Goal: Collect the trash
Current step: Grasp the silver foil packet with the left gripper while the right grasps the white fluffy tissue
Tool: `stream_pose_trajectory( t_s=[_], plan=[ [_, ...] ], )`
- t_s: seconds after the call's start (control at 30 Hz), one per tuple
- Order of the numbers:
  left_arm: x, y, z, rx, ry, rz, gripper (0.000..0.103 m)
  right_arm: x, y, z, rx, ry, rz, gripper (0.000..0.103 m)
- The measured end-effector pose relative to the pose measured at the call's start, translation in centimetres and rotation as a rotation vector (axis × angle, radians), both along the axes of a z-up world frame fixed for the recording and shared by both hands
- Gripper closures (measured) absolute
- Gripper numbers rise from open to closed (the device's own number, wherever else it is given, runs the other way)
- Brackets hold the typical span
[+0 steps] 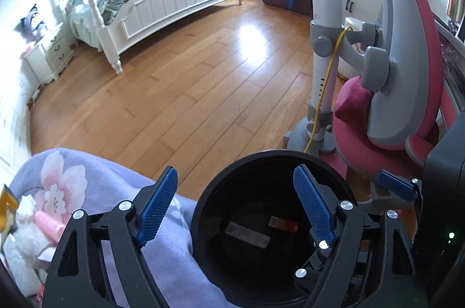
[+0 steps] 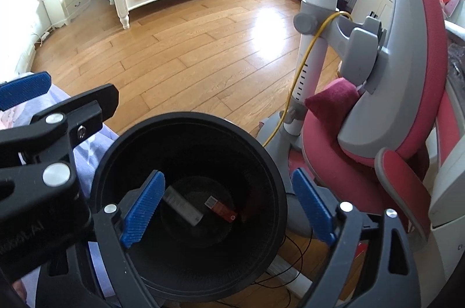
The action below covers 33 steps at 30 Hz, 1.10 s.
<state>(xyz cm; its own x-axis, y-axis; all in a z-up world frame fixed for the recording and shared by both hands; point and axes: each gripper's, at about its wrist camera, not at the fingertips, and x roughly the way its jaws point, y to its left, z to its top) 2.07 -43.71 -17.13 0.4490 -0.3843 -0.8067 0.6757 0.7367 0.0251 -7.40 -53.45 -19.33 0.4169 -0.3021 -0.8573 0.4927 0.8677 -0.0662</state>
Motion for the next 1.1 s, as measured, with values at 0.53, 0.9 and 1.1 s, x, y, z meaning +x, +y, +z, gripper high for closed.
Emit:
stream_pose_trajectory(
  t_s=[0.53,0.9,1.1],
  plan=[
    [1.3,11.0,3.5,-0.054,-0.025,0.193,0.022,2.6,6.5,3.9,-0.025,-0.067,0.128,0.014],
    [4.0,25.9,6.0,-0.076,-0.060,0.443,0.022,6.2,16.9,6.1,-0.035,-0.100,0.322,0.014],
    [5.6,33.0,5.9,-0.067,-0.043,0.557,0.022,8.1,22.4,6.3,-0.032,-0.089,0.426,0.014]
  ],
)
